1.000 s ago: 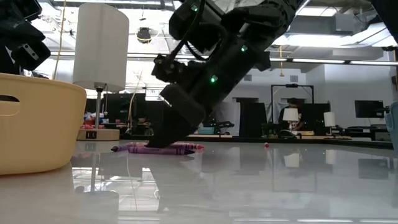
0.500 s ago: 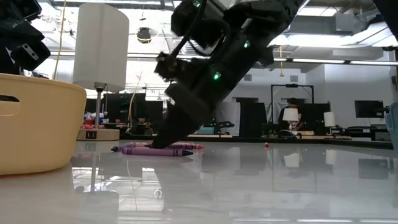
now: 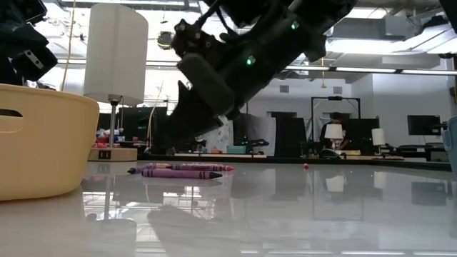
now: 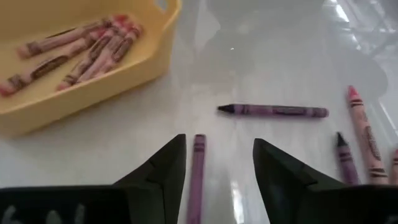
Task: Sort crayons
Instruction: Put the purple crayon into the white bin
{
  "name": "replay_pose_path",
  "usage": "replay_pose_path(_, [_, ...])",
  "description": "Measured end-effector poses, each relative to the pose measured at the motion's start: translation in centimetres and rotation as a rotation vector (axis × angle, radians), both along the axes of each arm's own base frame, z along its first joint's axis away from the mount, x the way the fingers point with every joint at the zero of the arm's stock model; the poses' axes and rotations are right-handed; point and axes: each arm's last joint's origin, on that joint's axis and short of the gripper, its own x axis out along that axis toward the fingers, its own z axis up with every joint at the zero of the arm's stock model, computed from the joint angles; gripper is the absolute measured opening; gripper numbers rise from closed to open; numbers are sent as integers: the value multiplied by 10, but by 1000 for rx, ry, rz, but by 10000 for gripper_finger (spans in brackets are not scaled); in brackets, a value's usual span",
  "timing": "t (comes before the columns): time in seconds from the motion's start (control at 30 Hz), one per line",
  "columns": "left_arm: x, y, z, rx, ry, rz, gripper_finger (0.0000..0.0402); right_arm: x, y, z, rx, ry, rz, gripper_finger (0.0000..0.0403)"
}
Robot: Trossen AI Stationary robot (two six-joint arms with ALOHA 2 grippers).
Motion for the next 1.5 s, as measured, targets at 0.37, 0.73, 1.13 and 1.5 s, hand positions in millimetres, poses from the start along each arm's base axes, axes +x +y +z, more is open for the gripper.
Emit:
replay_pose_path(0.37, [0, 0, 0, 4, 2, 0, 0, 5, 0, -32, 78, 53, -76, 187])
replay_pose_path(0.73, [0, 0, -1, 12, 6, -1, 0, 1, -2, -42, 111, 126, -172, 107])
replay_pose_path(1.13, [0, 0, -1, 13, 6, 0, 0, 2, -3, -39, 97, 76, -206, 7])
replay_pose_path(1.5, [0, 0, -1, 13, 7, -1, 0, -1, 2, 6, 87, -51, -137, 3])
